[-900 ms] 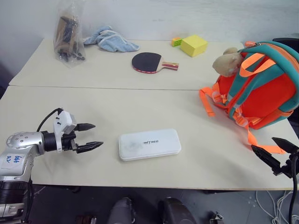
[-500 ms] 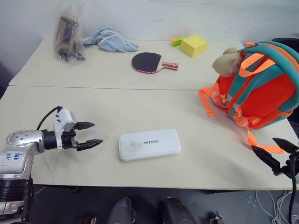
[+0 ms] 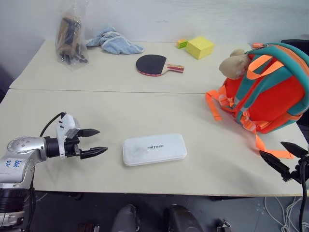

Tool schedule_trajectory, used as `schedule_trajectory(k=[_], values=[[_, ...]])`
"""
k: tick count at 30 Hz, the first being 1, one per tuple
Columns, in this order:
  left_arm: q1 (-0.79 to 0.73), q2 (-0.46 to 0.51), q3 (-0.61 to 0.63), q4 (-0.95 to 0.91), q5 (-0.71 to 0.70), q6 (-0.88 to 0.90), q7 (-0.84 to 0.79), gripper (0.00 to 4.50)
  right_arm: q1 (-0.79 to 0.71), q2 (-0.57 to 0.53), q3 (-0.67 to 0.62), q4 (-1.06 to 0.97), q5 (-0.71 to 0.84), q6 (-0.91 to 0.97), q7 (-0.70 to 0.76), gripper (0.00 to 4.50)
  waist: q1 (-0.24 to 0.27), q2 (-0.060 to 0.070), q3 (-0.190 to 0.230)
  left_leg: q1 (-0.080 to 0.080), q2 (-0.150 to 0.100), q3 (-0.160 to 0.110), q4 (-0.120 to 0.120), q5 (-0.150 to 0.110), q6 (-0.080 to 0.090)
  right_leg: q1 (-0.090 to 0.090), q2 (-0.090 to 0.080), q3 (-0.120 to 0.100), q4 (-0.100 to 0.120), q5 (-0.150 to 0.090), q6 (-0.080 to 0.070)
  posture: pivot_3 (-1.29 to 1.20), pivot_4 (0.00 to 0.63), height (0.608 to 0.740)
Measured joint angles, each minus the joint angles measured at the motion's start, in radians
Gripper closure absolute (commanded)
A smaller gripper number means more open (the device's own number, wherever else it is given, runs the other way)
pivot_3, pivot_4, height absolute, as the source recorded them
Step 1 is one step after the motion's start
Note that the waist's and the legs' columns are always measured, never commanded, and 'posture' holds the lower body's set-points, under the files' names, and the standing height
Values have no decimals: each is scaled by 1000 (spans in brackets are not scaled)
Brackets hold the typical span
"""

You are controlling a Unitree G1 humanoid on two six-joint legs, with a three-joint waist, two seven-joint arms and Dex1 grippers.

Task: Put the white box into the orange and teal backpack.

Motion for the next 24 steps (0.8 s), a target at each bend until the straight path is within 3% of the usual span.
schedule_trajectory(k=[4, 12, 19, 24], values=[[38, 3, -14, -50, -1, 4, -22, 1423, -18, -18, 63, -28, 4, 11, 19, 1884, -7, 0, 0, 0, 0, 0, 0, 0, 0, 0, 0, 0, 0, 0, 0, 0, 150, 740], [68, -19, -142, -117, 45, -32, -19, 3859, -220, -54, 415, -92, -93, 7, 26, 4492, -13, 0, 0, -1, 0, 0, 5, 0, 1, 0, 0, 0, 3, 0, 0, 0, 150, 740], [-13, -64, -215, -105, 91, -61, -7, 3859, -394, -3, 671, -42, -259, 7, -57, 4492, -10, 0, 0, -3, 0, 0, 8, 0, 0, -1, 0, 0, 3, 0, 0, 0, 150, 740], [-47, -84, -230, -92, 97, -67, -8, 3859, -407, 30, 785, -37, -302, 7, -60, 4492, -10, 0, 0, -3, 0, 0, 8, 1, -2, -2, 0, 0, 4, 0, 0, 0, 150, 740]])
